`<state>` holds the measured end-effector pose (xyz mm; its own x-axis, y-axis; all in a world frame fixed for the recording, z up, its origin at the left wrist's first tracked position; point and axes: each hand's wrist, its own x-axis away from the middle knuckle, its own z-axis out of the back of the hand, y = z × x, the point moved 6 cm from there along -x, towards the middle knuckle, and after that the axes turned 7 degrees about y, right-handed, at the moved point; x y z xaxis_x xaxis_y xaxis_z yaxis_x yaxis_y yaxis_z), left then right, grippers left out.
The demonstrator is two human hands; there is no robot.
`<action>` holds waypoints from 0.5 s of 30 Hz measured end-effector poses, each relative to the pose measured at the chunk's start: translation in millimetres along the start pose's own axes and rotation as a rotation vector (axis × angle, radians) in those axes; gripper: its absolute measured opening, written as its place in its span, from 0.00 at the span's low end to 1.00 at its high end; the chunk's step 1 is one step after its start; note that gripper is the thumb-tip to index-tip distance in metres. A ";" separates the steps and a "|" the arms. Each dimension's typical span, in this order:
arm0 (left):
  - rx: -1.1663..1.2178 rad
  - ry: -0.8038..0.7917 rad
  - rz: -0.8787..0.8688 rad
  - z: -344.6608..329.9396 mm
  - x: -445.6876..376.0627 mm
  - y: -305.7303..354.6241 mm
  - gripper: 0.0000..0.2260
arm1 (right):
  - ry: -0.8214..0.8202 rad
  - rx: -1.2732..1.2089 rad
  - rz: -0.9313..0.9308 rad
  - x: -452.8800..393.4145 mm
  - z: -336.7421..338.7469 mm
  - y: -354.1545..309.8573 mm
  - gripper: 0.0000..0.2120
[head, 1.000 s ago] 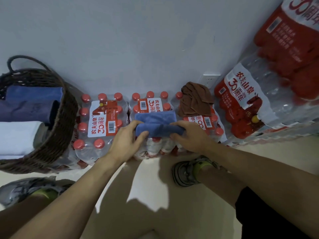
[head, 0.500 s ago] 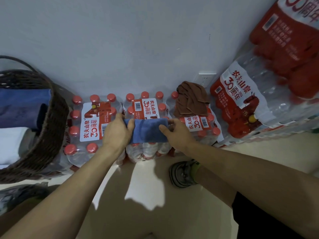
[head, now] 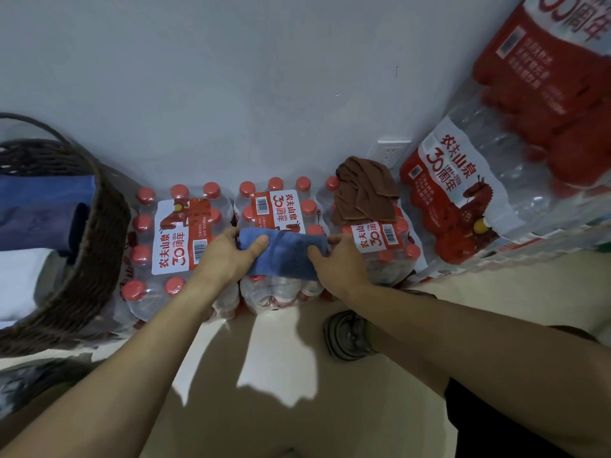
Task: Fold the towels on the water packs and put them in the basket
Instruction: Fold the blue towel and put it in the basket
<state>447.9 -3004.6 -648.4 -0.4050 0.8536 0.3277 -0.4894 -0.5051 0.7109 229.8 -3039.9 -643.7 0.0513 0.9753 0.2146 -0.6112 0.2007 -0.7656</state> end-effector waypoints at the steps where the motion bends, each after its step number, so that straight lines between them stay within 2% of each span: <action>1: 0.081 0.013 0.039 1.5 -0.6 -1.0 0.28 | -0.009 0.007 0.000 1.4 -0.6 -0.2 0.14; 3: 0.245 0.027 0.124 2.6 1.1 -2.4 0.27 | -0.028 0.028 -0.006 2.1 -0.6 0.3 0.13; 5: 0.299 0.013 0.174 0.9 3.8 -3.4 0.20 | -0.047 0.078 -0.020 3.0 1.2 -1.4 0.15; 7: 0.240 -0.011 0.168 2.8 6.8 0.3 0.18 | -0.092 0.119 -0.103 2.6 1.8 -0.9 0.15; 8: 0.200 -0.032 0.142 4.9 6.5 4.6 0.19 | -0.136 0.105 -0.208 2.0 1.6 1.0 0.15; 10: 0.073 -0.098 0.042 12.2 6.7 20.0 0.19 | -0.258 0.024 -0.451 7.2 5.6 -4.0 0.12; 11: -0.035 -0.133 -0.032 18.1 6.8 31.0 0.19 | -0.318 0.025 -0.485 8.7 9.4 -11.7 0.12; 13: -0.245 -0.168 -0.168 34.4 8.5 53.5 0.18 | -0.406 0.166 -0.321 4.8 17.0 -33.9 0.15; 15: -0.371 -0.152 -0.287 56.1 13.7 75.9 0.14 | -0.431 0.243 -0.091 4.5 22.3 -59.3 0.23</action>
<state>448.5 -3024.1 -555.1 -0.1097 0.9598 0.2584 -0.8179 -0.2349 0.5252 248.7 -3049.5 -583.8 -0.1869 0.8181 0.5438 -0.7882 0.2056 -0.5801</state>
